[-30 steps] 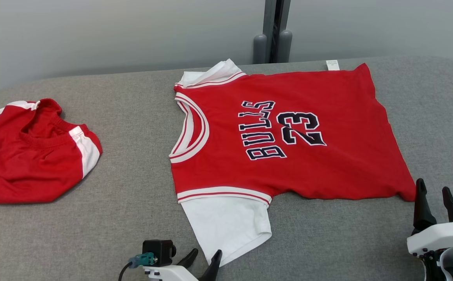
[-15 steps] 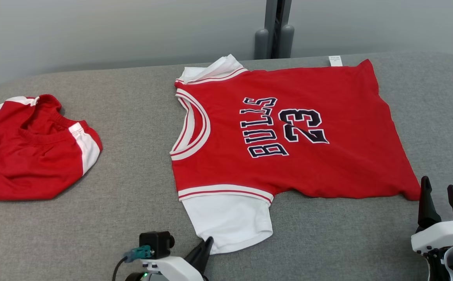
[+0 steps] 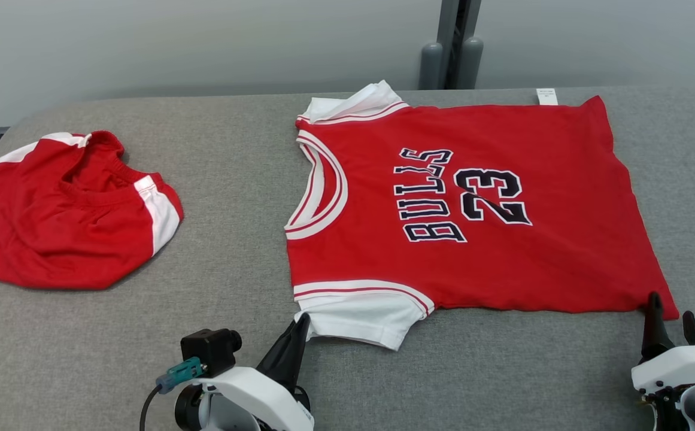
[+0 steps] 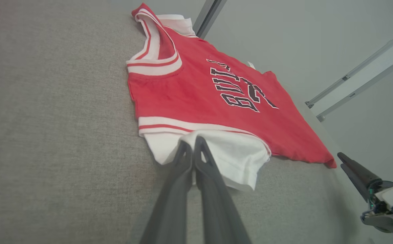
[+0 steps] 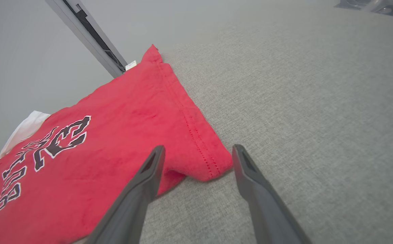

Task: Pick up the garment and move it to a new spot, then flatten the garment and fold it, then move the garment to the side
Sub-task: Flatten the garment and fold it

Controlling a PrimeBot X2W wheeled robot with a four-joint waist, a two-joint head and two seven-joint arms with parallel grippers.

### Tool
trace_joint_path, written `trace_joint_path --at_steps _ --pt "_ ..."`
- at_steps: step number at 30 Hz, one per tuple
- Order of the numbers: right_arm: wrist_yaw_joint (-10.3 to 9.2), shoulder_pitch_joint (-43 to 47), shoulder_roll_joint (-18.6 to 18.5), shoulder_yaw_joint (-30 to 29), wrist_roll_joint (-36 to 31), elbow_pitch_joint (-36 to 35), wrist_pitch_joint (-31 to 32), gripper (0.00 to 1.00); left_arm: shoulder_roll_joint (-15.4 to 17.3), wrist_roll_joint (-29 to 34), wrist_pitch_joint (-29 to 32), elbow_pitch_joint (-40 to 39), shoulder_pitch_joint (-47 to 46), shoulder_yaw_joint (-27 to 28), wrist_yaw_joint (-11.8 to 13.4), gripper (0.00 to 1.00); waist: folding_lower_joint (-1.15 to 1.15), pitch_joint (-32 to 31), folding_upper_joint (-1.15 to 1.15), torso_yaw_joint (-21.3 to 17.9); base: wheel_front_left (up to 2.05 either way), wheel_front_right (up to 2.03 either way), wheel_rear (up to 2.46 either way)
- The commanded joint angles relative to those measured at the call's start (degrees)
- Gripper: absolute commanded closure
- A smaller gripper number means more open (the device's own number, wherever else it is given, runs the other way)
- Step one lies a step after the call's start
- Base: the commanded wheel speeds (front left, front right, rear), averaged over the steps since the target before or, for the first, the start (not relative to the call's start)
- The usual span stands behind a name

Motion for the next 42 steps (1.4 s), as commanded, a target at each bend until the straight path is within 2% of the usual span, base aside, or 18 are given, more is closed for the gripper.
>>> trace_joint_path --at_steps 1,9,20,21,22,23,24,31,37,42 --pt "0.0 -0.6 -0.6 -0.3 0.8 0.9 -0.1 0.0 0.3 0.1 -0.4 -0.2 -0.9 0.3 0.1 1.0 0.0 0.2 0.0 0.4 0.0 0.0 0.0" --pt "0.0 -2.7 -1.8 -2.4 6.2 6.8 -0.1 0.0 0.1 0.0 -2.1 -0.5 -1.4 0.8 0.8 1.0 0.0 1.2 0.0 2.2 0.0 0.0 0.0" --pt "0.0 -2.8 -0.6 1.7 9.8 9.0 0.2 0.0 0.0 -0.2 -2.1 0.0 -1.7 0.0 0.5 1.0 0.0 1.9 0.0 2.5 0.0 0.0 0.0" --pt "0.0 -2.7 -0.6 2.1 10.2 9.3 0.2 0.16 0.0 -0.2 -2.2 0.1 -1.7 -0.1 0.5 1.0 0.0 1.9 0.0 2.4 0.0 0.0 0.0" --pt "0.0 -2.8 -0.6 2.6 10.5 9.5 0.2 0.58 0.0 -0.2 -2.3 0.2 -1.8 -0.1 0.5 1.0 0.0 1.8 0.0 2.4 0.0 0.0 0.0" --pt "0.0 -2.8 -0.7 3.1 10.8 9.5 0.2 0.76 0.0 -0.3 -2.5 0.3 -1.9 0.0 0.5 1.0 0.0 1.7 0.0 2.3 0.0 0.0 0.0" --pt "0.0 -2.8 -1.0 3.5 10.8 9.3 0.2 1.0 0.0 -0.4 -2.7 0.4 -1.9 0.0 0.6 1.0 0.0 1.6 0.0 2.2 0.0 0.0 0.0" --pt "0.0 -2.9 -3.0 5.1 10.4 5.9 0.0 1.0 -0.2 -1.5 -4.3 1.2 -1.4 0.6 0.0 1.0 0.0 0.2 0.0 0.6 0.0 0.0 0.0" --pt "0.0 -2.8 -4.7 7.0 9.4 3.2 -0.1 1.0 -0.3 -3.6 -7.7 -0.2 -2.0 1.9 -2.6 1.0 0.0 -1.2 0.0 -0.9 0.0 0.0 0.0" --pt "0.0 -3.6 -6.6 9.3 9.1 1.9 1.4 1.0 0.2 -4.0 -9.3 -1.2 -2.3 3.8 -3.2 1.0 0.0 -2.3 0.0 -1.7 0.0 0.0 0.0"
